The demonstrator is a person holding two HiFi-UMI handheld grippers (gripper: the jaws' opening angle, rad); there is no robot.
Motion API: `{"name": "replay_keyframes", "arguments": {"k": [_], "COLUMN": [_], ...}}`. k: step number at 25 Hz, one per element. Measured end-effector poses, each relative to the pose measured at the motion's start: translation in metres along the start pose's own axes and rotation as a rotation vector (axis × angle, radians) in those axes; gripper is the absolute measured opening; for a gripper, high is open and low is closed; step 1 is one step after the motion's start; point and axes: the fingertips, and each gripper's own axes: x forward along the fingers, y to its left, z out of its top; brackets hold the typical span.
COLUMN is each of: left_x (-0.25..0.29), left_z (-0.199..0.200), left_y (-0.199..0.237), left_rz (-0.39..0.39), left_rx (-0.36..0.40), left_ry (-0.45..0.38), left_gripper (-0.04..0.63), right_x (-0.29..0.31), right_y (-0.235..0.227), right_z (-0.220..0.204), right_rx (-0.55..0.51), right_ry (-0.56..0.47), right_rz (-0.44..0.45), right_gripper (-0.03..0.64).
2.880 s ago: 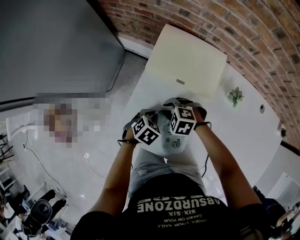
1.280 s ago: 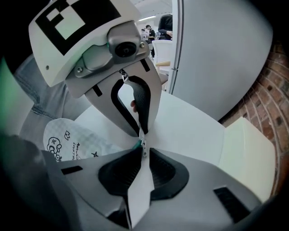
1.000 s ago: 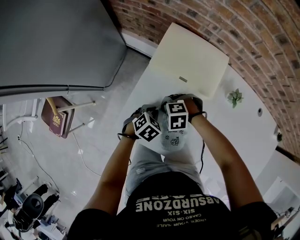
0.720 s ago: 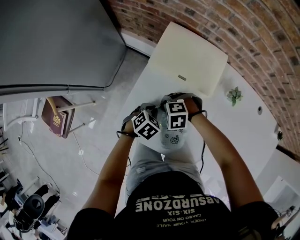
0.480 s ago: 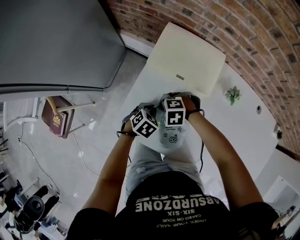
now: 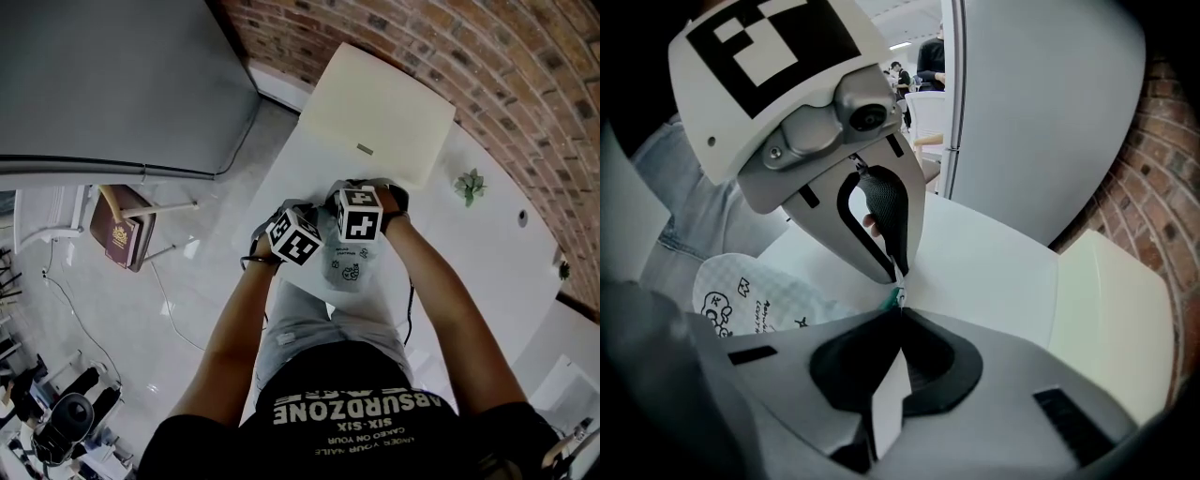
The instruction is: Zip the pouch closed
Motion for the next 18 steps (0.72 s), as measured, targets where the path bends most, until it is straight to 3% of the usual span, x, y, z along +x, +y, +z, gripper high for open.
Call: {"name": "replay_keyframes", "arguments": {"k": [18], "left_x": [0.0009], "left_z": [0.0004], "left_y": [0.0022], "left_rz": [0.025], "left_rx": [-0.050], "left_ry": [0.002], "left_gripper": [0.025], "right_x": [-0.0100], "right_y": [0.0054], "right_z": [-0.0071], "right_rx": [0.001], "right_ry": [-0.006], "right_rz": [-0.032], "right_gripper": [0.000]}}
